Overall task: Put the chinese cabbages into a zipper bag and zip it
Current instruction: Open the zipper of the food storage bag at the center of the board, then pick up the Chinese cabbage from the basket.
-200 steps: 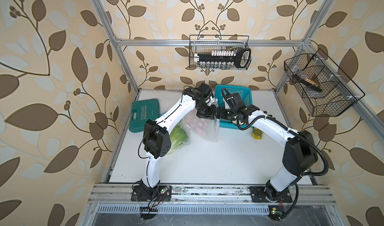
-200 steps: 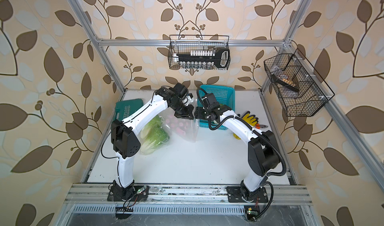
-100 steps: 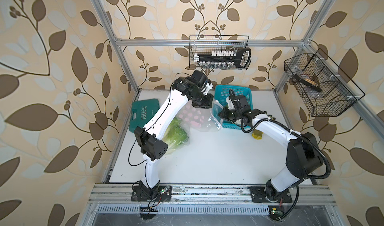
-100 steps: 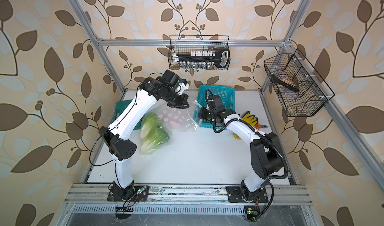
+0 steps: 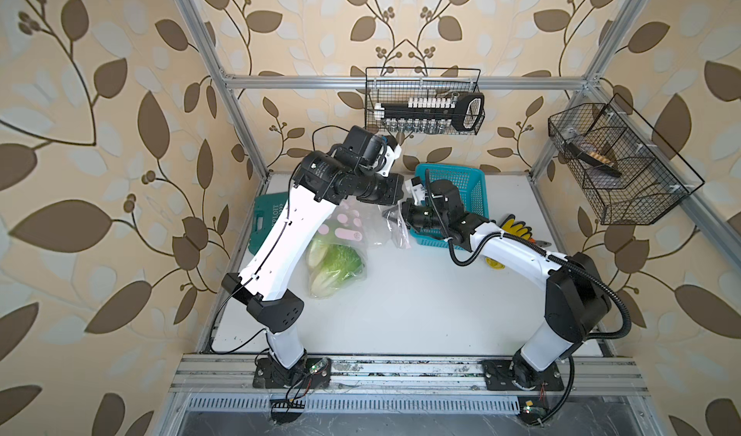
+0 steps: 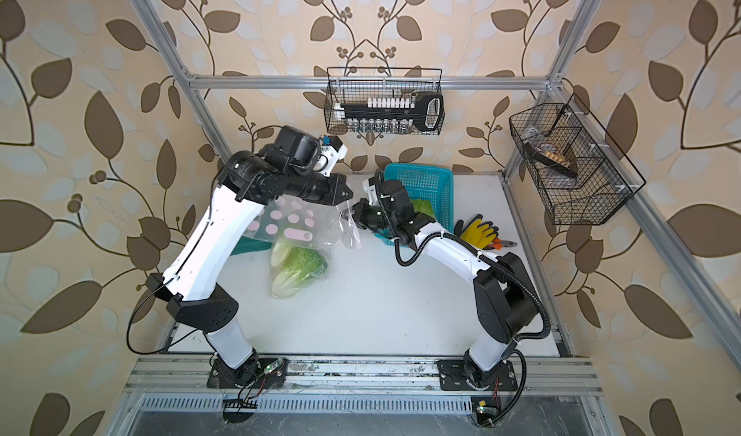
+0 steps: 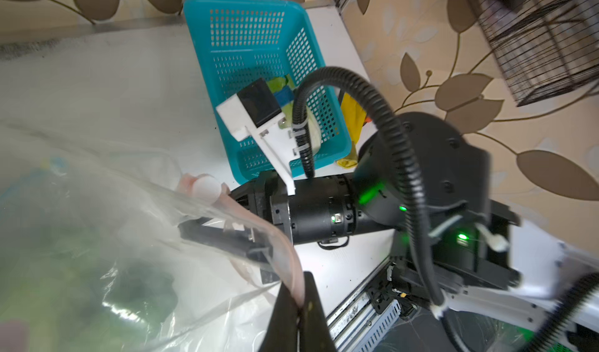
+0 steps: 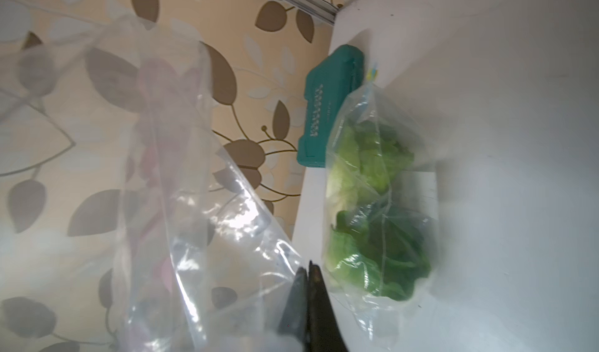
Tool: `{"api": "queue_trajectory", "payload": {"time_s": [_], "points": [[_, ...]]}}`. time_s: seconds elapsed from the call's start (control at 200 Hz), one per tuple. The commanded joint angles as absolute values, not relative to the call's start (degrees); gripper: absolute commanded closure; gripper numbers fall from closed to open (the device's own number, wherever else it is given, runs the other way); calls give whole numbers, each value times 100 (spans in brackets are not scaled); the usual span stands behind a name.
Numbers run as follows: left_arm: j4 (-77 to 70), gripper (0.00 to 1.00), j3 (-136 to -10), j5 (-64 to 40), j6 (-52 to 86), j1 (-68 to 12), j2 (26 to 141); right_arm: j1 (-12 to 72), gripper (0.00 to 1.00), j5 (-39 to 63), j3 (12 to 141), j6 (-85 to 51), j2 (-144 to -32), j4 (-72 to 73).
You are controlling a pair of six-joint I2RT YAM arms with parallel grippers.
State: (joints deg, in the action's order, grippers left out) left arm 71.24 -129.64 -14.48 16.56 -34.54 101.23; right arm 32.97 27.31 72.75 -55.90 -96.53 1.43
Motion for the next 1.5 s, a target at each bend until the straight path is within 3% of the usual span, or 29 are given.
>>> {"api": "queue_trajectory", "payload": {"time_s": [0.0,0.1,0.21,0.365,0.655,0.805,0.935,1.155,1.27,1.325,1.494], "points": [[6851,100,-12040,-1537,1644,-3463,10412,3288,100,1813,7206,-4437,-9659,-1587],[6294,100,-11119,-1826,1812,-3469,10320,3270,95,1275,7093,-3808,-9636,-2232],[5904,100,-10664,-1930,1853,-3463,10151,3275,82,1016,6996,-3345,-9503,-2374],[5825,100,-10573,-1907,1797,-3446,10158,3180,56,1370,7215,-2669,-9447,-2700],[5910,100,-10571,-2064,1664,-3271,10509,2277,35,1300,7279,-1723,-8097,-3335],[5781,100,-10495,-2138,1656,-3233,10546,1695,19,718,7538,-1532,-8074,-3514],[5751,100,-10498,-2232,1648,-3228,10558,1662,16,-486,8203,-1198,-8776,-3637],[5861,100,-10441,-2082,1520,-3230,10505,1638,13,-1442,9543,-706,-10263,-3863],[5782,100,-10340,-1997,1512,-3217,10429,1635,11,-1410,9767,-552,-10534,-3818],[5718,100,-10285,-2027,1532,-3210,10407,1635,1,-1284,9860,-521,-10674,-3835],[5738,100,-10268,-2067,1535,-3215,10413,1668,0,-897,10592,-415,-11507,-4244]]}}
